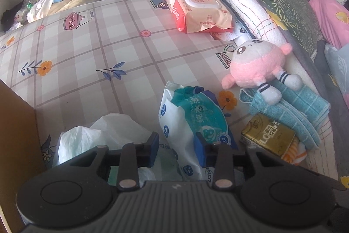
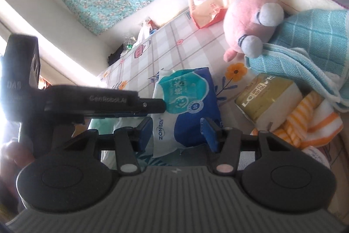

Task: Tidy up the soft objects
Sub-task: 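Reach the left tool to the blue-and-teal wet-wipes pack and grasp it, then carry the wet-wipes pack with the left tool into the box and release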

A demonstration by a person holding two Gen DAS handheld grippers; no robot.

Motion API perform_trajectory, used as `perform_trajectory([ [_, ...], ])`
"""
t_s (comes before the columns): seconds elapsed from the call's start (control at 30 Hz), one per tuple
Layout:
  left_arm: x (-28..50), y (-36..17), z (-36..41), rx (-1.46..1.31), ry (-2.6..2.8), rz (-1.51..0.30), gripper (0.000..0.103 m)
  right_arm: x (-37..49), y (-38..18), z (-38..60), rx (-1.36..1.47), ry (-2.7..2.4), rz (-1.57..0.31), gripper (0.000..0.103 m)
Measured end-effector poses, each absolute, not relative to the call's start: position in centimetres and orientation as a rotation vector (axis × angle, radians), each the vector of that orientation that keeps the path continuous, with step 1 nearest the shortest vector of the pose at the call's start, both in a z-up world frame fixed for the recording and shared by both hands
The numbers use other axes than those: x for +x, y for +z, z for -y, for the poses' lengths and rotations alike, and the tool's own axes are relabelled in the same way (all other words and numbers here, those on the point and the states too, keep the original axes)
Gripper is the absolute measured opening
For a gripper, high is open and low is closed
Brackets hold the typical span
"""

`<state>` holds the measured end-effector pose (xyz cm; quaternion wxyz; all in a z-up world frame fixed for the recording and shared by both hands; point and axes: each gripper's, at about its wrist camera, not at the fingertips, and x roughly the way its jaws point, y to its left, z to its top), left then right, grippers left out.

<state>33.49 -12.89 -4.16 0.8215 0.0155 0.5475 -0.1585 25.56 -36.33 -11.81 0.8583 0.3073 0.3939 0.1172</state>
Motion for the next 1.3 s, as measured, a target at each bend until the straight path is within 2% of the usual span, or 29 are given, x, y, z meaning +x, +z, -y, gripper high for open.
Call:
perform_trajectory([
  [0.17,33.6,-4.8,12.5,0.037,-0.339,-1.184,0.035,28.0,-11.4,38.2,0.723,0.204,-0.852,0.051],
  [0.4,34.0,-5.1,12.3,0.006,-0.364,-1.206,0.035,34.8,-11.8,39.0,0.659,0.207,-1.023,0.058],
  [0.57,34.5,-5.5,12.4,-0.021,-0.388,-1.244,0.043,37.8,-13.3,38.2,0.599,0.214,-1.151,0.06],
  [0.63,34.8,-5.8,12.6,-0.024,-0.393,-1.262,0.049,38.5,-13.9,37.8,0.589,0.226,-1.184,0.06],
  [0.9,36.2,-6.7,13.7,-0.044,-0.391,-1.312,0.056,39.7,-15.8,36.9,0.651,0.293,-1.226,0.061],
  [0.97,36.4,-6.8,13.8,-0.053,-0.389,-1.316,0.058,39.7,-15.7,37.0,0.652,0.298,-1.22,0.059],
  [1.13,36.2,-6.3,14.1,-0.071,-0.373,-1.29,0.058,38.8,-15.2,37.5,0.664,0.301,-1.18,0.045],
  [1.3,35.4,-4.7,13.9,-0.087,-0.365,-1.24,0.057,37.9,-13.0,37.3,0.642,0.304,-1.113,0.042],
])
